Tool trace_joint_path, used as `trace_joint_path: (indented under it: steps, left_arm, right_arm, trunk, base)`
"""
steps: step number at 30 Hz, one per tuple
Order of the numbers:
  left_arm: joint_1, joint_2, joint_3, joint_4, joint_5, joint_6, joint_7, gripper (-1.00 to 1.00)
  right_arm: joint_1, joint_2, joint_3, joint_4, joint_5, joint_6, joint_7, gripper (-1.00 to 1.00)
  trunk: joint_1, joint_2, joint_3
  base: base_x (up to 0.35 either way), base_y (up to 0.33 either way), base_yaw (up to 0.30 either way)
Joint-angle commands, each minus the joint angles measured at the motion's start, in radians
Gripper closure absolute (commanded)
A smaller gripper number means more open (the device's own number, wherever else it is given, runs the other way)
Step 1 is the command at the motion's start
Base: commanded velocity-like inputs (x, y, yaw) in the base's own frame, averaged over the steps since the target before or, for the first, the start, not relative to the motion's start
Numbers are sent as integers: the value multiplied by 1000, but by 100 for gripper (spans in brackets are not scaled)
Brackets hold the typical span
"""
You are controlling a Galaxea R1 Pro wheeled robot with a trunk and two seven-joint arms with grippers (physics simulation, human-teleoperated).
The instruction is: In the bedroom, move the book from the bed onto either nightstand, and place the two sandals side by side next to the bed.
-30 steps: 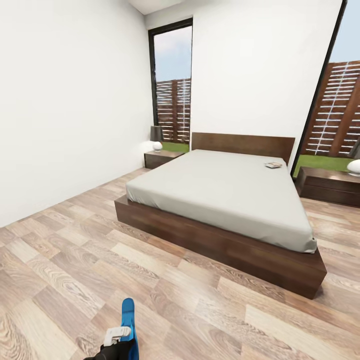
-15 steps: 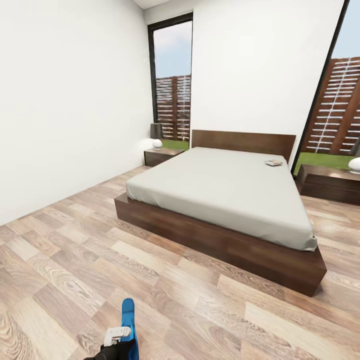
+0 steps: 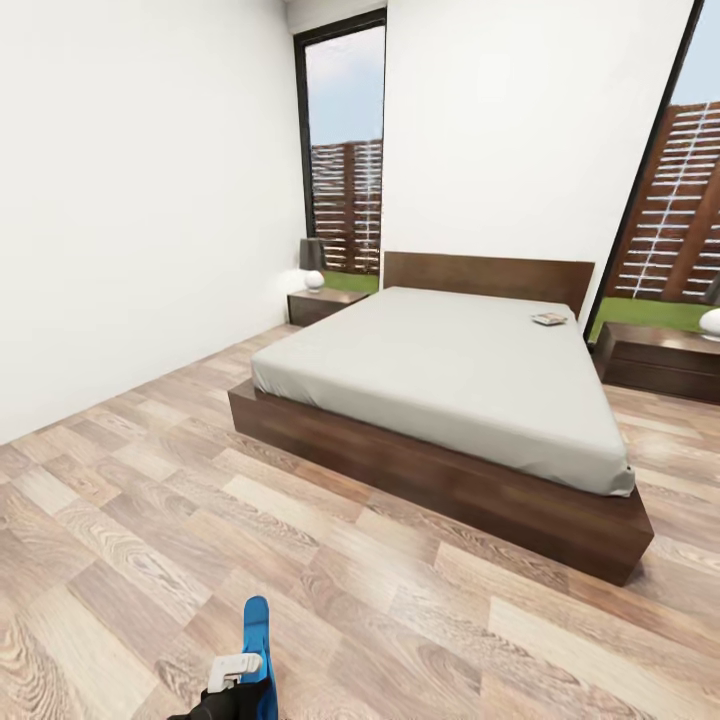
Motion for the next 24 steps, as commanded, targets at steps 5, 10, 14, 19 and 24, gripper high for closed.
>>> trace_joint_path:
  steps: [5,10,14,19,24]
  left_arm:
    - [0,0,3,1,6,0,-6,100]
    - [0,1,3,1,6,0,-6,100]
    - [0,1,4,1,7,0,-6,100]
    - [-1,1,5,1,7,0,-6,100]
    - [0,1,5,1,8,0,-6,100]
  right_arm:
    - [0,0,-3,0,-9,10,4,-100]
    - [0,0,-3,0,-9,10,4,-100]
    - [0,0,-3,0,-9,11,4,-100]
    - [0,1,-3,0,-9,10,4,-100]
    - [0,0,-3,0,-9,10,4,-100]
  trunk:
    - [0,0,-3]
    - [0,0,-8]
    - [0,0,-14]
    - [0,0,-20]
    - [0,0,-25]
  base:
    - [0,0,0]
    - [0,0,0]
    - [0,0,0]
    - [0,0,0]
    - [0,0,0]
